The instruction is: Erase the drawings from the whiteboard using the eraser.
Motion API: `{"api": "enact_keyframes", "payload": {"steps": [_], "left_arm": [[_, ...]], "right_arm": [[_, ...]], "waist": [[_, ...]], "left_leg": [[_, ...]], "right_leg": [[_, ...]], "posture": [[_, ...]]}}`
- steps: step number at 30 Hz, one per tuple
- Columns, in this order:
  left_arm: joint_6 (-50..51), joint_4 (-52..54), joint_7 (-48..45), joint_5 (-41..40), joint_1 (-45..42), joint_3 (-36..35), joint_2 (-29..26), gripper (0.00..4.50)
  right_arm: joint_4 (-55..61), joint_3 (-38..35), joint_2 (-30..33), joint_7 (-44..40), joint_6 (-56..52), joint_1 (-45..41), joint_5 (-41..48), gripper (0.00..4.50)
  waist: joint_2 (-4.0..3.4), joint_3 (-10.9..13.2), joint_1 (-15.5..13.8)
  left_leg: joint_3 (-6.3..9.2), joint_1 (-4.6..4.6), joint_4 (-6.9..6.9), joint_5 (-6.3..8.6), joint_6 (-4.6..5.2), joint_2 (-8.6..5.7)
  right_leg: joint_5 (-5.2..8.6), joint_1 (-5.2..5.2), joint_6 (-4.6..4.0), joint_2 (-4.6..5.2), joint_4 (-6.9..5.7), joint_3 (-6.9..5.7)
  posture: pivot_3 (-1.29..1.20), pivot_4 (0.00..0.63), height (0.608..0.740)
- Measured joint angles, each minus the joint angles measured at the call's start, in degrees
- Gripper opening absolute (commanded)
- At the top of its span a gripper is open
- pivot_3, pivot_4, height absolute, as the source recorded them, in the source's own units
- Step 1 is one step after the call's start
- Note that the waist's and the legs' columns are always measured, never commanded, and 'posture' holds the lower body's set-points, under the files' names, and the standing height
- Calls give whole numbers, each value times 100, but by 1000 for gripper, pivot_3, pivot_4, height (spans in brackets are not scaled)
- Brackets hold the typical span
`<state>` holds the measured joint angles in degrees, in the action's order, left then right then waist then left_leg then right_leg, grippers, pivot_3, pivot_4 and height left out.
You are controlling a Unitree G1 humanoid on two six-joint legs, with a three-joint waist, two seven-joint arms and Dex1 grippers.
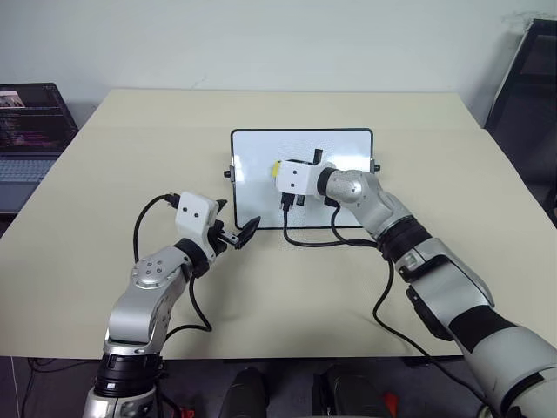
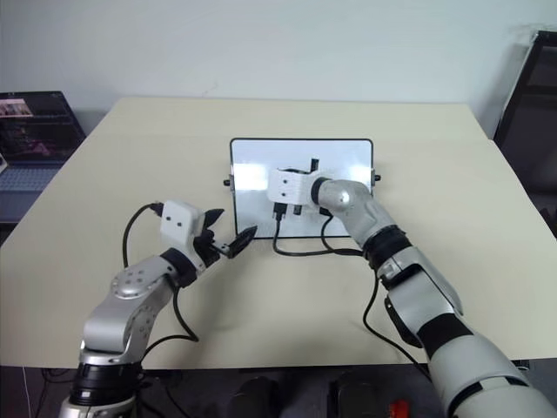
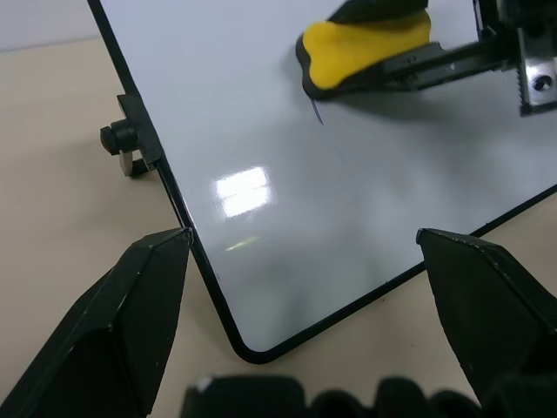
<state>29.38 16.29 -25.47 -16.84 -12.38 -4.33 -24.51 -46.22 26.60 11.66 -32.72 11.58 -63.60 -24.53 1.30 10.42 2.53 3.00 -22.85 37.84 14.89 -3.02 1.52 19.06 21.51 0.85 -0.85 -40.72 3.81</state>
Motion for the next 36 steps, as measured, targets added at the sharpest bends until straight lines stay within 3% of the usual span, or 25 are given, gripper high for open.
{"api": "enact_keyframes", "payload": {"steps": [3, 6, 15, 27, 36], "left_arm": [[24, 11, 3, -1, 0, -1, 0, 4500], [39, 35, 2, -3, 0, 0, 9, 4500], [70, 124, -3, -4, -25, 3, 14, 4500], [137, 144, -5, -2, -36, 13, 73, 4500], [283, 194, -7, -4, -153, 61, 98, 4500]], "right_arm": [[177, 164, 115, -591, 89, 170, 1, 986], [194, 220, 117, -645, 165, 177, -85, 986], [-151, -13, -29, 660, 210, -263, -344, 986], [471, 282, 330, -843, 579, 398, -336, 986], [522, 195, 175, -61, 678, 426, -364, 986]], "waist": [[0, 0, 11], [0, 0, 33], [0, 0, 43], [-1, 1, 40], [-1, 1, 43]], "left_leg": [[2, 2, 1, 0, 0, 0], [3, 3, 3, 0, 0, 0], [3, 0, 1, -1, -1, -1], [4, 0, 0, 0, 0, 0], [2, -2, -2, 0, 0, 0]], "right_leg": [[0, -3, 0, 0, -1, -1], [0, -3, 0, 0, -6, -2], [0, 2, 0, 0, -6, -1], [0, -5, 0, 0, 6, -3], [0, -1, 0, 0, 7, -1]], "posture": [[0, 150, 740], [0, 150, 740], [0, 150, 740], [0, 150, 740], [0, 150, 740]]}}
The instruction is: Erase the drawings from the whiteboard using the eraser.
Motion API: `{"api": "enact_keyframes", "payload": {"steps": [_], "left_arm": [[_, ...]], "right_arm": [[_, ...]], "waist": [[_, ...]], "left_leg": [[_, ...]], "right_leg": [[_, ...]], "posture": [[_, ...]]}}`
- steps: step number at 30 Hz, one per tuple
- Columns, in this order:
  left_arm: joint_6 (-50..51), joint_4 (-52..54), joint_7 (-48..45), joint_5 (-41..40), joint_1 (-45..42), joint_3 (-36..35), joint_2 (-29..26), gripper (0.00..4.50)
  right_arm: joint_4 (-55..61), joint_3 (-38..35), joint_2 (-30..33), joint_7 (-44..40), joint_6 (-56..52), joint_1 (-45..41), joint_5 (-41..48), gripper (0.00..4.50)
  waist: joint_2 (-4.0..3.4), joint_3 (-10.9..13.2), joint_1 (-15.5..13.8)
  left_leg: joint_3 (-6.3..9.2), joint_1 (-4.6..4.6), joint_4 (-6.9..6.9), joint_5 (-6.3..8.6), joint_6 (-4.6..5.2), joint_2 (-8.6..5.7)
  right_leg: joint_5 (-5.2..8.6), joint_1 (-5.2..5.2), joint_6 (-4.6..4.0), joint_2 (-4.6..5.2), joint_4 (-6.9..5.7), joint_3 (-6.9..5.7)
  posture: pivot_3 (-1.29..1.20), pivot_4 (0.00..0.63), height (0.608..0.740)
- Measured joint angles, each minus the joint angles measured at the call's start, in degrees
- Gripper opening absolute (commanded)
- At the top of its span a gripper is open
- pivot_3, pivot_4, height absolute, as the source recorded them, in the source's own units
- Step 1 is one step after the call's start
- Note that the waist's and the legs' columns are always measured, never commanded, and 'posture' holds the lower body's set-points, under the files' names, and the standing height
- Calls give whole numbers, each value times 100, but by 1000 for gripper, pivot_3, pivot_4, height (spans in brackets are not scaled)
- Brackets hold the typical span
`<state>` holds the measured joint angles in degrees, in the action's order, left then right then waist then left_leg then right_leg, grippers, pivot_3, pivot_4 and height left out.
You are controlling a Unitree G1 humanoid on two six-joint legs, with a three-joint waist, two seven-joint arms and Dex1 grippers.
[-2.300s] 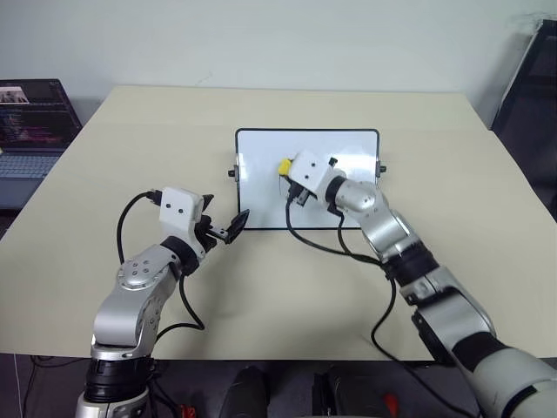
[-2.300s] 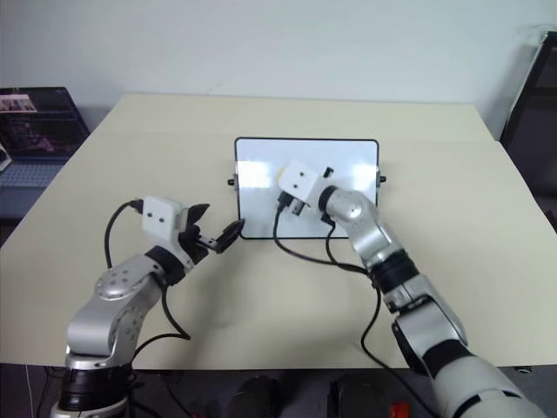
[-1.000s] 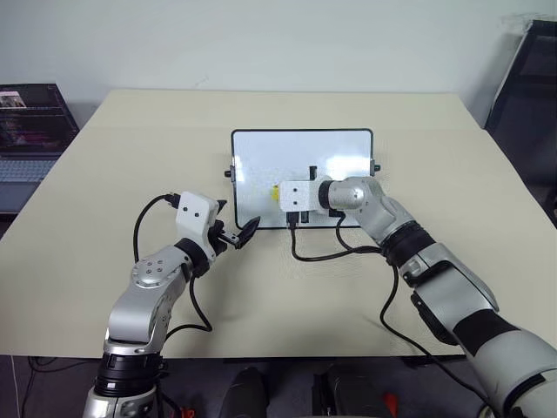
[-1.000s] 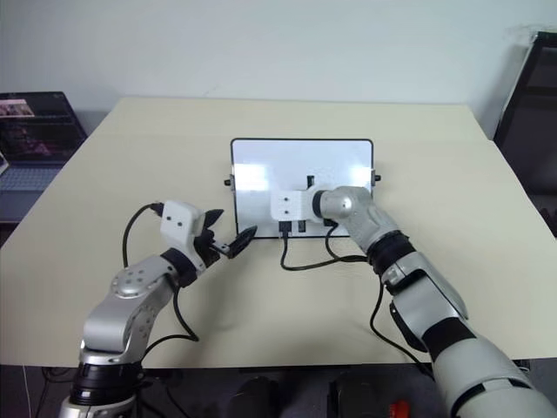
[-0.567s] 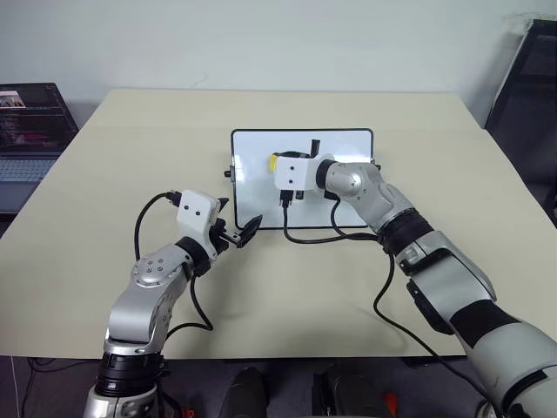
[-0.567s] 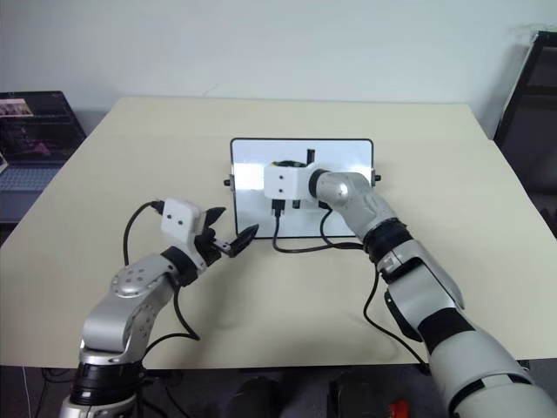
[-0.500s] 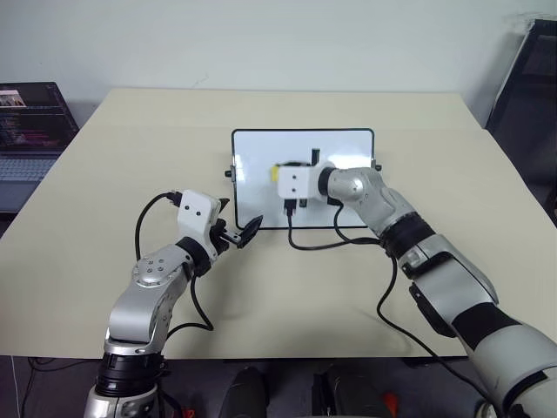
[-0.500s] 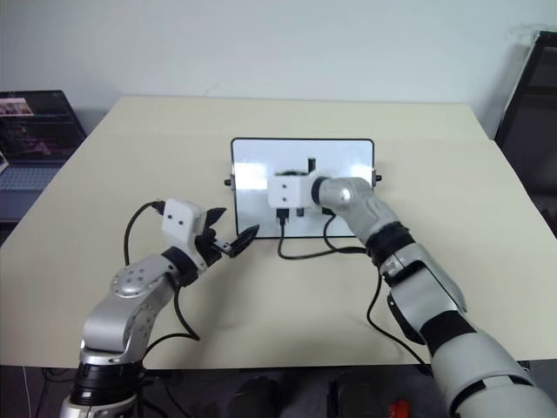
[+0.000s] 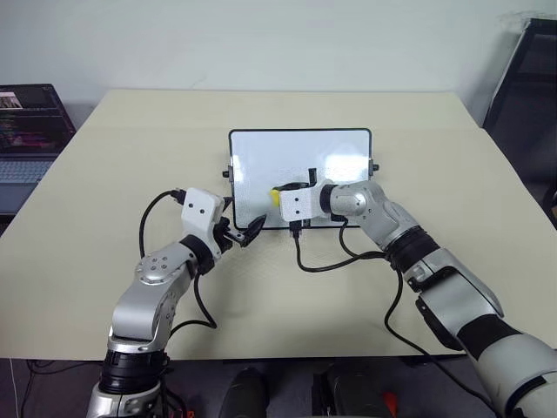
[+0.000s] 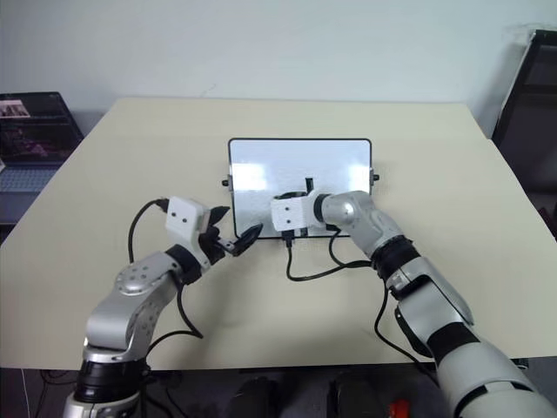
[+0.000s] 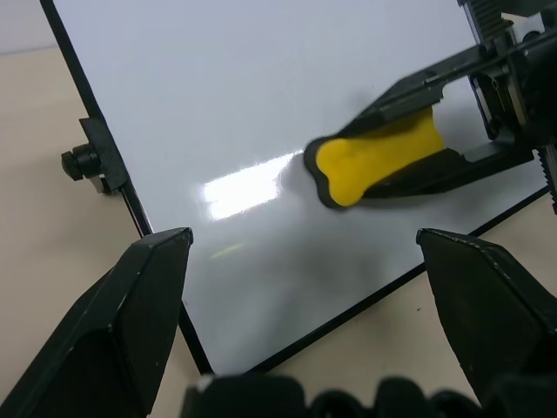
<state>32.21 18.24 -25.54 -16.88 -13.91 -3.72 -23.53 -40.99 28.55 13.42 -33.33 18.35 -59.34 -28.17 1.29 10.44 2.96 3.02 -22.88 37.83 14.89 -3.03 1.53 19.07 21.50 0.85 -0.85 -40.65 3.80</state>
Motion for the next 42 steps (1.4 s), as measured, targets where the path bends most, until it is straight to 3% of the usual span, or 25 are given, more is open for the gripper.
{"api": "enact_keyframes", "payload": {"steps": [6, 13, 20, 24, 29, 34, 42], "left_arm": [[-26, -48, -83, -7, -8, -4, -12, 4500], [-110, -92, -120, -7, -93, 1, 88, 4500], [-109, -124, -452, -24, -713, 294, -18, 4500], [-21, -124, -896, -74, -1064, 596, -219, 4500], [39, -193, -1465, -150, -1398, 923, -386, 4500], [62, -399, -2098, -212, -1628, 1313, -529, 4500], [-449, -1214, -2694, 193, -2068, 2285, -114, 4500]], "right_arm": [[70, -270, -219, 792, -58, -26, 30, 985], [1060, -1177, -173, 566, -1158, 385, 917, 985], [3797, -1860, 193, -45, -3427, 2049, 1746, 985], [5623, -2273, 455, -90, -4758, 3325, 2033, 985], [6871, -2672, 600, 176, -5884, 4345, 2096, 985], [7193, -3095, 498, 667, -6433, 4820, 2146, 985], [6788, -3540, -26, 1263, -6963, 4880, 2513, 985]], "waist": [[0, 0, 5], [0, 0, -34], [-1, 1, -130], [-1, 1, -134], [-4, 3, -66], [-4, 3, -59], [-4, 3, -76]], "left_leg": [[0, -1, 0, 0, 0, -1], [6, -5, -1, 0, 0, 0], [10, -13, -4, 1, 0, -2], [10, -14, -10, 1, -1, -3], [1, -7, -12, 1, 0, -1], [-4, -6, -13, 1, 0, -6], [-7, -8, -23, 1, 0, -6]], "right_leg": [[0, -1, 0, 1, 1, 0], [0, -5, 0, 1, 11, -6], [0, -3, 0, 0, 22, -7], [1, -9, 1, 0, 38, -7], [1, -9, 2, -8, 37, 4], [2, -10, 3, -10, 38, 9], [2, -9, 3, -10, 53, 13]], "posture": [[0, 150, 740], [0, 150, 740], [0, 150, 740], [0, 150, 740], [0, 150, 740], [0, 150, 740], [0, 150, 740]]}}
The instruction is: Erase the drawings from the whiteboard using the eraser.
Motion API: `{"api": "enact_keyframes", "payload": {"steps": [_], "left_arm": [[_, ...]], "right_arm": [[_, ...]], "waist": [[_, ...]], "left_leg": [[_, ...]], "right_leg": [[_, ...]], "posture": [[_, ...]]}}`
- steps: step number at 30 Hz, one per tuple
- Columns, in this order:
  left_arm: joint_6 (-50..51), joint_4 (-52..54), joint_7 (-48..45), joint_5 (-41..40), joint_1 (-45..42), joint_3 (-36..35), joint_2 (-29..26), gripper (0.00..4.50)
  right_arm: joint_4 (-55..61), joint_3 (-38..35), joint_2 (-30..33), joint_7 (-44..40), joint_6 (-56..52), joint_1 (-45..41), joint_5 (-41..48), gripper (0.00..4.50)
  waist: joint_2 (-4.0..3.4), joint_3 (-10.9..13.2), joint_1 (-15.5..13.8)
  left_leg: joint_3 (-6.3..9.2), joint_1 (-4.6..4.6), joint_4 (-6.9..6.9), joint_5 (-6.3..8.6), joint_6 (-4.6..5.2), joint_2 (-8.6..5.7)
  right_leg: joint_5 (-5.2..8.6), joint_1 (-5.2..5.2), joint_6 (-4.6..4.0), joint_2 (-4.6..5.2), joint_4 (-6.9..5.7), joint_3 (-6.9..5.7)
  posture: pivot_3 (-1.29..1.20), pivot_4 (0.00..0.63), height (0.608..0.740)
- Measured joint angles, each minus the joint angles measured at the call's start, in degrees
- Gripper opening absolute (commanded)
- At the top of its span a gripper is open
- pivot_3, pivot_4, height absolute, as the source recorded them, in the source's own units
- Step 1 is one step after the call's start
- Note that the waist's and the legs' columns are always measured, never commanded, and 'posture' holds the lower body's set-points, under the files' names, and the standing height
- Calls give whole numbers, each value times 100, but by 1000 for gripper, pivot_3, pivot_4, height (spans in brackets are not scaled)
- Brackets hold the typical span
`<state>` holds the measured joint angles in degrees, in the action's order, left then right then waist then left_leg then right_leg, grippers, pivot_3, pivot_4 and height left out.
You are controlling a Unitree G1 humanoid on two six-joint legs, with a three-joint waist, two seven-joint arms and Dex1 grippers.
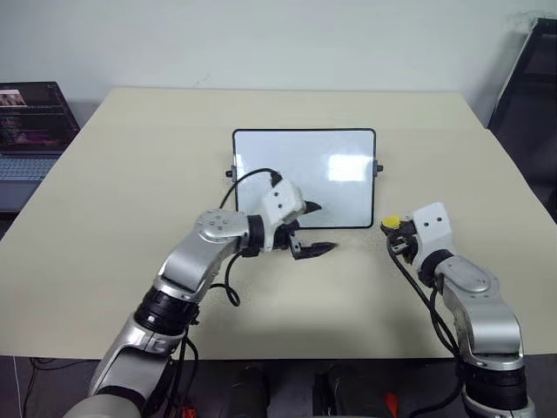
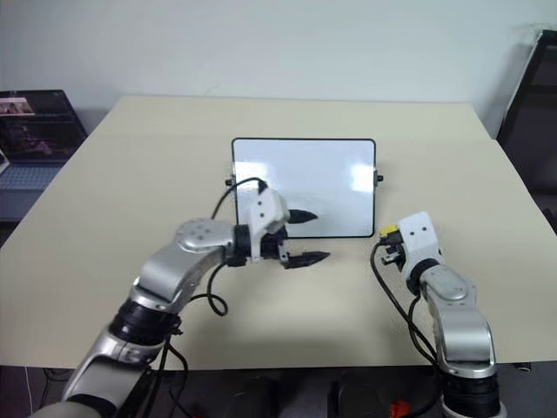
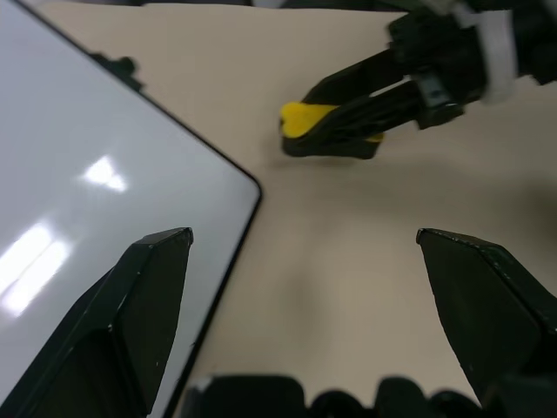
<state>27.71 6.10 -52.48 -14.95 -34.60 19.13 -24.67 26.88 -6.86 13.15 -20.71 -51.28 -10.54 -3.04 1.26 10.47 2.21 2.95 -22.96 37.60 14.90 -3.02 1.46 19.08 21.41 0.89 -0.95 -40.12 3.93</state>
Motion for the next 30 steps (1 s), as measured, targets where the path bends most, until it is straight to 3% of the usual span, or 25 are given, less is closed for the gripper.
{"api": "enact_keyframes", "payload": {"steps": [4, 13, 23, 30], "left_arm": [[-221, -91, -190, 174, -36, 216, 77, 4500], [-314, -138, -187, 326, 1, 291, 155, 4500], [-173, -15, -64, 343, 138, 289, 189, 4500], [72, 104, 256, 300, 410, -27, 187, 4500]], "right_arm": [[-283, -303, -302, 395, -159, -105, 181, 985], [-509, -553, -362, 782, -185, -270, 530, 985], [-672, -721, -381, 1077, -46, -424, 873, 4325], [-589, -891, -469, 1192, 378, -466, 1113, 4458]], "waist": [[0, 0, 3], [-1, 0, 1], [-1, 0, -8], [-1, -1, 6]], "left_leg": [[-3, 0, -11, 0, 0, -1], [-4, 1, -19, 0, 1, -1], [-5, 1, -21, 0, 1, -1], [-4, 2, -23, 0, 1, 1]], "right_leg": [[0, 2, 0, 0, 8, 3], [0, 2, 0, 0, 12, 4], [0, 2, 0, 1, 13, 5], [0, 3, 0, 1, 12, 4]], "posture": [[0, 150, 740], [0, 150, 740], [0, 150, 740], [0, 150, 740]]}}
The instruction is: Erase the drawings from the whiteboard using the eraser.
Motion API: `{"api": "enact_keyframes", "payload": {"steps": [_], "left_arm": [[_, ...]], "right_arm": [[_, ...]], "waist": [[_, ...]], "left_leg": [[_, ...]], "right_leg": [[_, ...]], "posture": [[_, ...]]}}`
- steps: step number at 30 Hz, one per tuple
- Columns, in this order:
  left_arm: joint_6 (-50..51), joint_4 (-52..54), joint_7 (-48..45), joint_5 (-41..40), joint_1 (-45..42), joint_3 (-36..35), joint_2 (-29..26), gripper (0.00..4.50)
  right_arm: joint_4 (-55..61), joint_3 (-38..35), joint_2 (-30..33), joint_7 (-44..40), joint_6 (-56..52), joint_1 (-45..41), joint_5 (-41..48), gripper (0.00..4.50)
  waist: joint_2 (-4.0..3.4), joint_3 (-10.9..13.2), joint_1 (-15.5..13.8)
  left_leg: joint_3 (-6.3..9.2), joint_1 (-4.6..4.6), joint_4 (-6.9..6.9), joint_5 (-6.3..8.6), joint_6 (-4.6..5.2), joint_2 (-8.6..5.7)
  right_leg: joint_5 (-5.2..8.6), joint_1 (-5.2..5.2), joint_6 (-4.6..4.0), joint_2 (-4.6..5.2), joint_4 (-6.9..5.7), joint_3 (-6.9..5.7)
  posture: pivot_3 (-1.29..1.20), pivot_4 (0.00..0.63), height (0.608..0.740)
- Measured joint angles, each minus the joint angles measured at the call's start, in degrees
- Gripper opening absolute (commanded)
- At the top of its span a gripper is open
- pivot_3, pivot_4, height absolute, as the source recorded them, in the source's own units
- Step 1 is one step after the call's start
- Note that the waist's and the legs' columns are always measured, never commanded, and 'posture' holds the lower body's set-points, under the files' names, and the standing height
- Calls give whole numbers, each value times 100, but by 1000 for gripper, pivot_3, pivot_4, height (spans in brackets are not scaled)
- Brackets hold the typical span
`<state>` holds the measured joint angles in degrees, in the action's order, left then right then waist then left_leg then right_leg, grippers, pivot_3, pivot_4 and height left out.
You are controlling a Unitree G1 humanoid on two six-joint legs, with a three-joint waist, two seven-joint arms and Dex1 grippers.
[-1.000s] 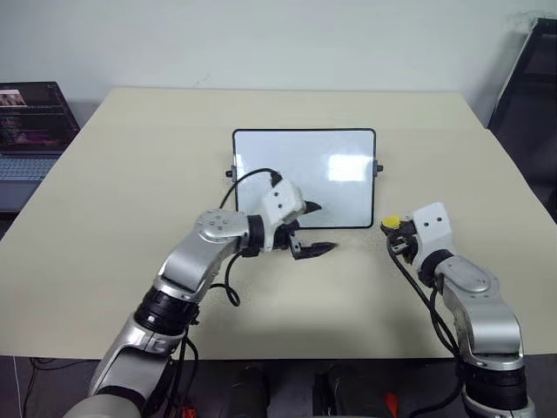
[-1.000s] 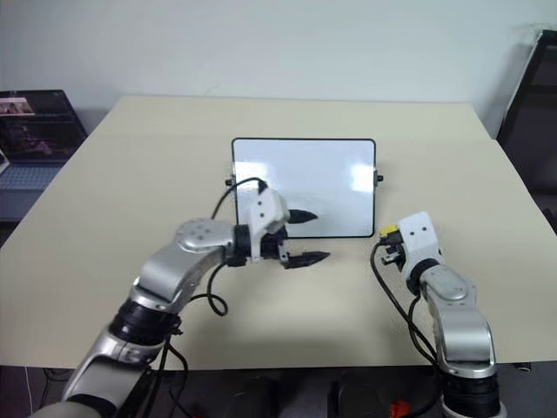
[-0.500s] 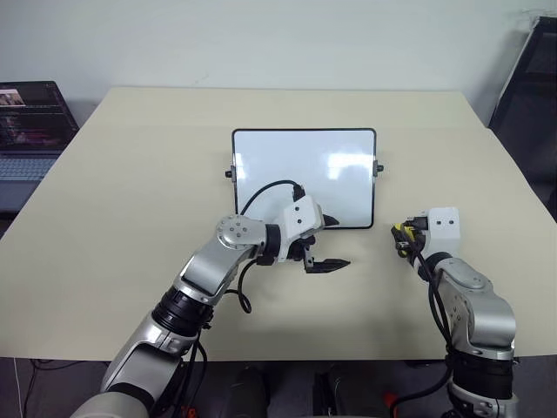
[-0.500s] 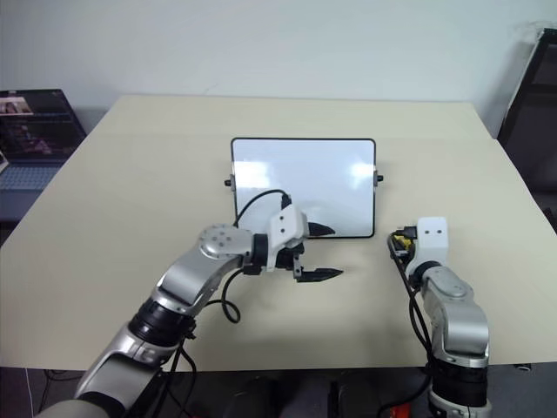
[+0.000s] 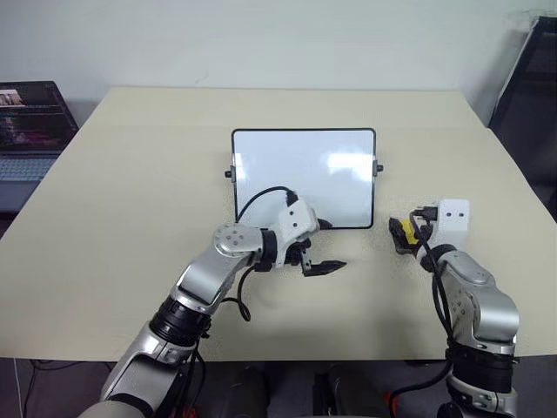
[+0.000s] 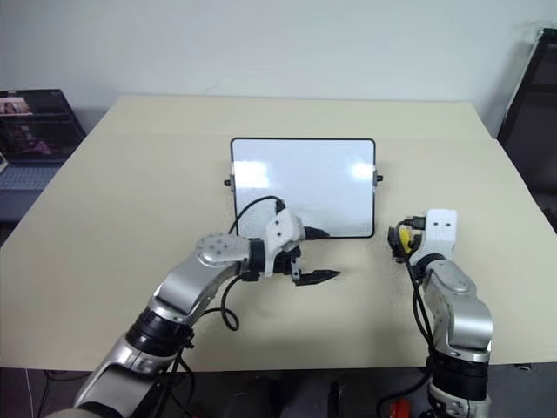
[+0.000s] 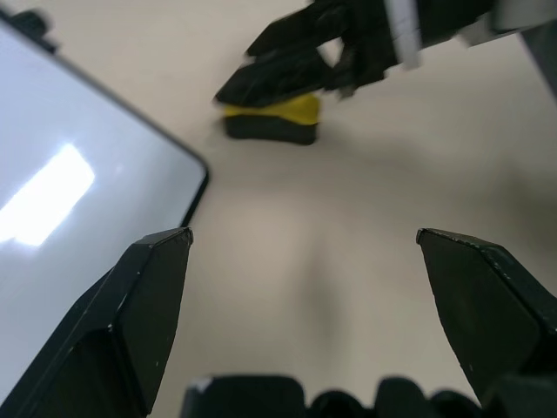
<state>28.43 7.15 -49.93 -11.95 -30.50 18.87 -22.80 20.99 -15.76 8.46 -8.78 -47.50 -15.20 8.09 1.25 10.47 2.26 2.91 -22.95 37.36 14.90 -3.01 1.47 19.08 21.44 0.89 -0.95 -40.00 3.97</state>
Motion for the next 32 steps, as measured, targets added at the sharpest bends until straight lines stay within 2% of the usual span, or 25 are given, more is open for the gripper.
{"api": "enact_keyframes", "payload": {"steps": [4, 9, 13, 19, 26, 32], "left_arm": [[427, 374, 609, -272, 419, -766, 81, 4500], [1100, 1223, 1644, -705, 1176, -1748, 543, 4500], [1182, 1733, 2473, -687, 1730, -2113, 917, 4500], [442, 1812, 3338, -329, 2376, -2712, 1072, 4500], [-361, 1830, 3537, 61, 3360, -2622, 1044, 4500], [-649, 1800, 3699, 279, 4073, -2360, 1196, 4500]], "right_arm": [[738, 26, 18, -343, 148, 144, 504, 4458], [1760, 896, 170, -613, 669, 1138, 606, 4458], [1804, 1317, 205, -471, 1703, 2067, 79, 4458], [1196, 997, -58, -329, 3254, 3174, -110, 4458], [1130, 1077, -211, -456, 3786, 3701, 184, 4458], [1185, 828, 87, -514, 3714, 3847, 241, 4458]], "waist": [[-1, 0, 11], [0, -1, -30], [6, -5, -56], [7, -12, -34], [9, -15, -48], [10, -15, -54]], "left_leg": [[1, 1, -12, 0, 0, 4], [5, -1, -22, 0, -1, 3], [2, 6, -18, 0, -1, -3], [-3, 21, -24, -1, -3, 3], [-4, 25, -26, -1, -3, 0], [-3, 25, -26, -1, -2, 0]], "right_leg": [[0, 1, 0, 0, 4, -1], [2, 0, 3, 4, 14, -4], [2, -6, 4, 10, 12, -2], [2, -11, 3, 5, 6, 1], [2, -16, 3, 7, 6, 3], [2, -15, 3, 7, 6, 2]], "posture": [[0, 150, 740], [0, 150, 740], [0, 150, 740], [0, 150, 740], [0, 150, 740], [0, 150, 740]]}}
